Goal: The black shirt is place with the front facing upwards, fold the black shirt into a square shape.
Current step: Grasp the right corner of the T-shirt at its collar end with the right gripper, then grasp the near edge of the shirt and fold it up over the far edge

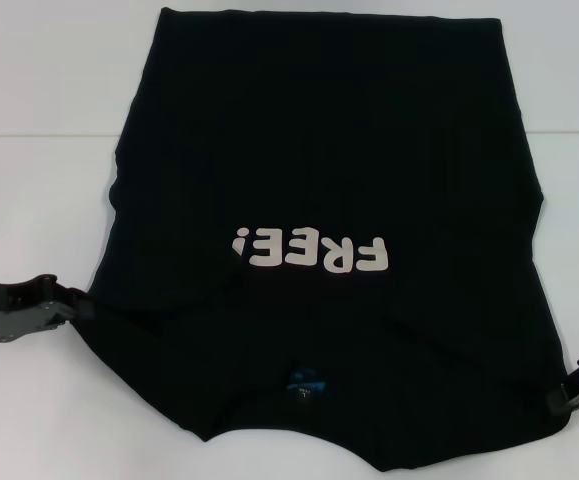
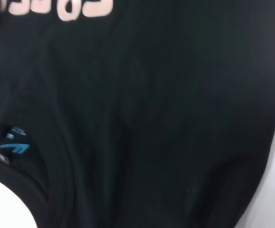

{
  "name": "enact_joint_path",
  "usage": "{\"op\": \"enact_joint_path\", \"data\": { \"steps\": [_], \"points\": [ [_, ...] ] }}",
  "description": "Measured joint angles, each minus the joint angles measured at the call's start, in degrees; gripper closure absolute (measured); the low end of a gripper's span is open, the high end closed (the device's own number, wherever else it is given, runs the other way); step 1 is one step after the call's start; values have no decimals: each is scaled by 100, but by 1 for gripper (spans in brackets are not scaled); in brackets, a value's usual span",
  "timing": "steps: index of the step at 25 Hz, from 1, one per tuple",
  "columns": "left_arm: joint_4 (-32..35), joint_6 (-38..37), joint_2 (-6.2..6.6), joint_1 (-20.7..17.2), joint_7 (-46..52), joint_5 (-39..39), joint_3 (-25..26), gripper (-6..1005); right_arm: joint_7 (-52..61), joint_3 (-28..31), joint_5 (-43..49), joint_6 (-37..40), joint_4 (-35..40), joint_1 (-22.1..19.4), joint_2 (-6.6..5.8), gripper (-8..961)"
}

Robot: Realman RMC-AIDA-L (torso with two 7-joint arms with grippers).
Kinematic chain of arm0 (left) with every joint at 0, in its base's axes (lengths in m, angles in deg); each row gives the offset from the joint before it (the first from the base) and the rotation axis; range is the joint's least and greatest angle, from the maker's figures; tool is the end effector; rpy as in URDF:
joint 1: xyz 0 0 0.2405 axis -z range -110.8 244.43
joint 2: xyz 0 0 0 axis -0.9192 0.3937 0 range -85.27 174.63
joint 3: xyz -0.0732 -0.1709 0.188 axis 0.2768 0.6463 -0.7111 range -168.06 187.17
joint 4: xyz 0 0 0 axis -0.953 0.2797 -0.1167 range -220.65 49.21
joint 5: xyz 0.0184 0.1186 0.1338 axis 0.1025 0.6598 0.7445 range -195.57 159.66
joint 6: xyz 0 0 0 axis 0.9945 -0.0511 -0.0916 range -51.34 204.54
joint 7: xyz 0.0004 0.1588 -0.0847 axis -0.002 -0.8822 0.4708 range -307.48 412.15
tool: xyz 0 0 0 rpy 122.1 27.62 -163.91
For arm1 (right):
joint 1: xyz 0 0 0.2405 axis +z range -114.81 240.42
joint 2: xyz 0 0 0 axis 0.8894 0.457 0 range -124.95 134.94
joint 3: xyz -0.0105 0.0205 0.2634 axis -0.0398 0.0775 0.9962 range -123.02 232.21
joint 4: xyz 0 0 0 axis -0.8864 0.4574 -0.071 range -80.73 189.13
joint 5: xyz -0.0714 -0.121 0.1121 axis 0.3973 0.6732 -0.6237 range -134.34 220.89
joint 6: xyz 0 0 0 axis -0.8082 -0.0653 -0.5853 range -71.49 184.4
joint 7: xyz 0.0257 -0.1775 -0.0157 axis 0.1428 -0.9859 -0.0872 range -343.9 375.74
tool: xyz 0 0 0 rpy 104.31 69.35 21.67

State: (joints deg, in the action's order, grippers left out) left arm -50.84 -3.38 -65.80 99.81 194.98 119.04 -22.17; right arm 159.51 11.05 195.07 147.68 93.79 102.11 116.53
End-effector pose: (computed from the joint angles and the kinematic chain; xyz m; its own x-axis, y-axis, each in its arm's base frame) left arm -0.3268 0.3439 0.0134 -0.0254 0.9163 0.3997 0.9989 0.0389 -0.0257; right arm 0.3072 0.3222 -0.0048 0.1887 -0.9818 0.0223 -0.9516 -0.1884 -0.2427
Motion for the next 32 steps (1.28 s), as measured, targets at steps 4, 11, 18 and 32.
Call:
{"op": "enact_joint_path", "data": {
  "steps": [4, 11, 18, 32],
  "points": [
    [-4, 0, 0, -3, -6, -24, 0, 991, -1, -4, 68, -3, 66, 6, 20, 750],
    [-16, -33, 0, -33, 20, -24, 0, 991, -89, 11, 56, 31, 149, 6, 1, 892],
    [-49, -671, 96, -104, -109, -50, 8, 991, -494, 90, -16, 617, 387, 0, -64, 891],
    [-176, -3096, 431, -250, -569, 1108, -104, 993, -1668, 45, 457, 2077, 376, -265, -115, 902]
  ]
}}
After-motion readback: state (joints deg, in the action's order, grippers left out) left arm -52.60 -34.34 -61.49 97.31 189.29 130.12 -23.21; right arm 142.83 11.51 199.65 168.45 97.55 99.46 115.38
